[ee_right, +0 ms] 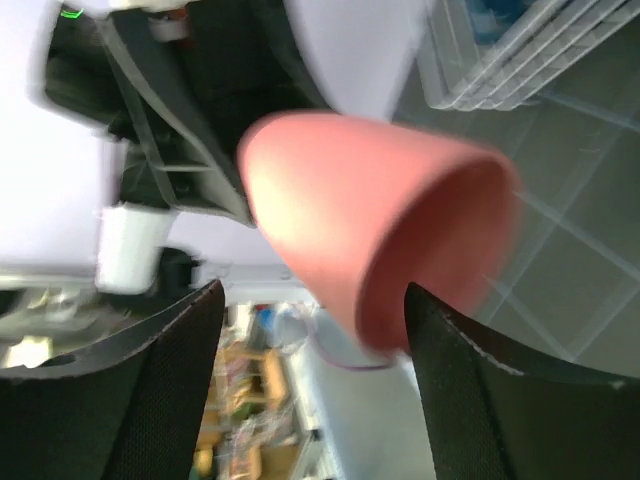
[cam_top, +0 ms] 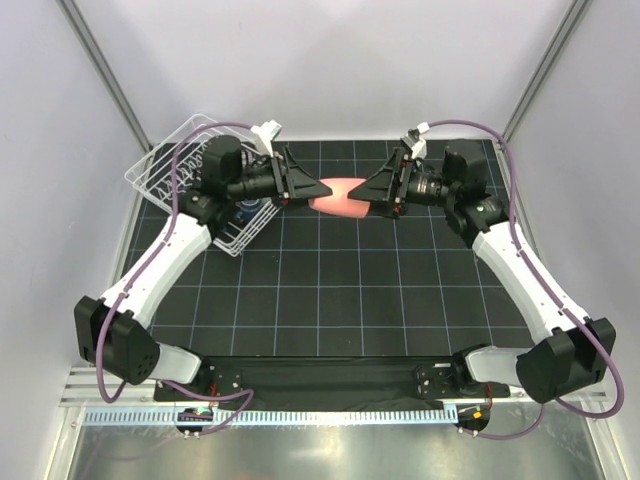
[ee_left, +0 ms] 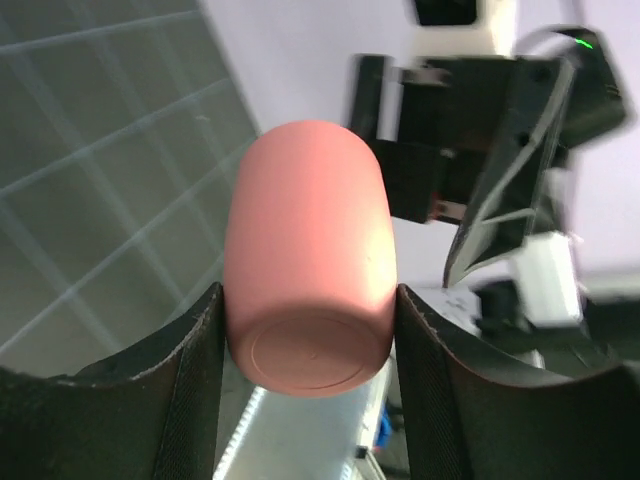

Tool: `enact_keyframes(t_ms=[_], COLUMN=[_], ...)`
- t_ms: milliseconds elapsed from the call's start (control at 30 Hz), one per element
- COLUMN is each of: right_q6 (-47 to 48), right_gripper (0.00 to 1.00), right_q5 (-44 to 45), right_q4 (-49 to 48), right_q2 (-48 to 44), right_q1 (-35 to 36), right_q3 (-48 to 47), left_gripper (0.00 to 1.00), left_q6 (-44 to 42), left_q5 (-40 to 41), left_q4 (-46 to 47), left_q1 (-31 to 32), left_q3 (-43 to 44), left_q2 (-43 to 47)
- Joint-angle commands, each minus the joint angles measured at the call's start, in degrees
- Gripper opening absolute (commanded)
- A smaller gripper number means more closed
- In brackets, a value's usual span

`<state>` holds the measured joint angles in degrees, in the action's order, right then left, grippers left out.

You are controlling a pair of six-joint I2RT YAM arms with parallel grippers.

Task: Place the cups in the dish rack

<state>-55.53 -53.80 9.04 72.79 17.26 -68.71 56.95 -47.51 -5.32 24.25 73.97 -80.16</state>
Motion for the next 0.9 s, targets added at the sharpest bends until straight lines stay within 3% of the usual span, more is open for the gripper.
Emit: enact_keyframes(t_ms=[0, 100, 133, 267, 400, 567, 867], right_q6=[20.35, 25.99, 26.61, 26.62, 25.56, 25.65, 24.85], right_gripper=[0.74, 0.75, 0.75, 0.75, 0.75, 0.75, 0.75], right_q5=[16.06, 28.70, 30.06, 30.43, 28.32, 27.96, 26.91], right_q4=[30.33, 41.81, 43.33, 44.41, 42.82, 43.26, 42.47], right_q2=[0.41, 2.79, 3.75, 4.29, 4.72, 5.87, 5.96], right_q1=[-0.03, -0.29, -0.64, -0.73, -0.73, -0.82, -0.82], right_q3=[-9.59, -15.21, -15.75, -15.58, -14.53, -15.14, -13.65], left_gripper=[0.00, 0.00, 0.00, 0.00, 0.00, 0.00, 0.00], left_q6=[-17.11, -24.24, -26.52, -31.71, -35.15, -37.00, -37.00], left_q5=[12.06, 21.55, 28.63, 41.66, 49.76, 50.58, 50.50], left_q4=[-27.16, -38.07, -40.88, -48.80, -53.29, -52.16, -48.21], left_q1=[-3.24, -6.66, -7.11, -7.99, -9.57, -13.96, -15.37], left_q3=[9.15, 13.12, 15.13, 17.34, 19.01, 16.91, 13.66], left_q2=[0.71, 0.53, 0.53, 0.27, -1.66, -1.23, -2.46])
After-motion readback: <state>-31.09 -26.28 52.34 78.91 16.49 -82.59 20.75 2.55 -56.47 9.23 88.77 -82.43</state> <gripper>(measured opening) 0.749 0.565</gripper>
